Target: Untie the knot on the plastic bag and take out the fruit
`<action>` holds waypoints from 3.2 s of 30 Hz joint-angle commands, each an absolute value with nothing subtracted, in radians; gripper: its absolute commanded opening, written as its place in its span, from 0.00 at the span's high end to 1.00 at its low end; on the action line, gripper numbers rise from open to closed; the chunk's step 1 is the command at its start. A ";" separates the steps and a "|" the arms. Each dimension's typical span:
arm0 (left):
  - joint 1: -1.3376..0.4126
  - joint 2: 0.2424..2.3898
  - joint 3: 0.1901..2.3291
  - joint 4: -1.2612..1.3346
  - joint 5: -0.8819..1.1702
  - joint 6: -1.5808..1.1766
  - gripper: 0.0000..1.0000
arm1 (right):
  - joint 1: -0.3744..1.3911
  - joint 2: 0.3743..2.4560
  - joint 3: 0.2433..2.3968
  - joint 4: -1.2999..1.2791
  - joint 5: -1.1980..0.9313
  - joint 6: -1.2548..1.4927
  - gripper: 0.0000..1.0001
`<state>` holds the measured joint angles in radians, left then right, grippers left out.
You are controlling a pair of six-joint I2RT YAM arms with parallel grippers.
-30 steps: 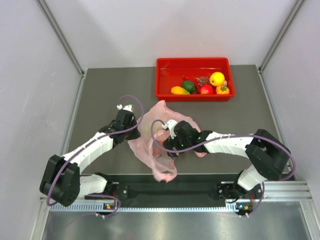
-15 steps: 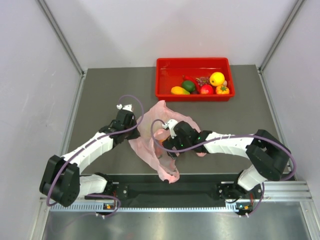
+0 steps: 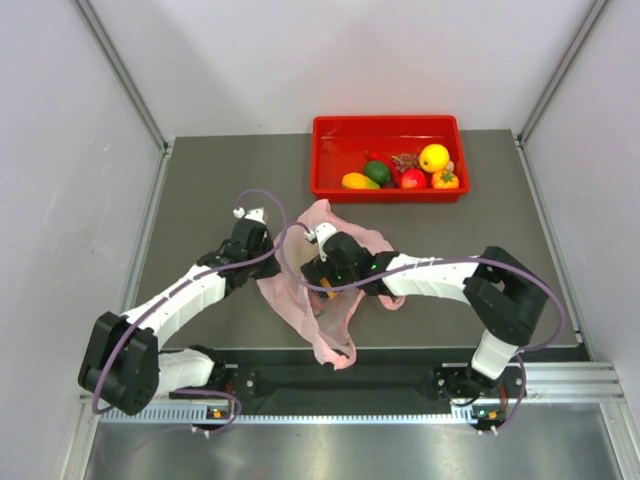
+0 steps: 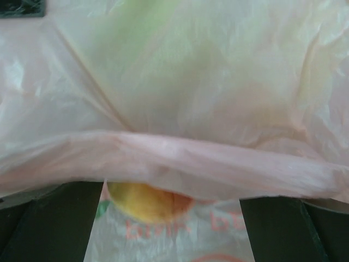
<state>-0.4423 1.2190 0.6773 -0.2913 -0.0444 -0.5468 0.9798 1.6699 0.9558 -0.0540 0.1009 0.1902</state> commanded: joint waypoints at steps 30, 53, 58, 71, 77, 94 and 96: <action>-0.436 1.160 0.701 -0.256 -0.041 -0.534 1.00 | 1.000 1.147 0.807 -0.337 -0.209 0.111 1.00; -0.434 1.054 0.693 -0.156 0.146 -0.503 1.00 | 0.376 1.698 1.468 -0.158 0.215 0.113 1.00; -0.434 1.043 0.721 -0.160 0.182 -0.497 1.00 | 0.313 2.006 1.756 -0.202 0.233 0.156 1.00; -0.434 1.016 0.932 -0.169 0.321 -0.466 1.00 | 0.270 2.203 2.033 -0.308 0.198 0.144 0.00; -0.434 1.008 1.011 -0.181 0.374 -0.443 1.00 | 0.271 2.016 1.864 -0.253 0.166 0.138 0.00; -0.436 0.870 0.724 -0.198 0.331 -0.465 1.00 | 0.463 1.327 1.175 -0.296 -0.104 0.075 0.03; -0.436 0.855 0.668 -0.201 0.293 -0.469 1.00 | 0.553 1.208 1.078 -0.327 -0.115 0.072 0.23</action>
<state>-0.4389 0.8902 0.7170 -0.2356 0.3458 -0.4686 0.4625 1.3163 1.1660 -0.2897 -0.0570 0.0971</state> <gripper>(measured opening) 0.010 0.946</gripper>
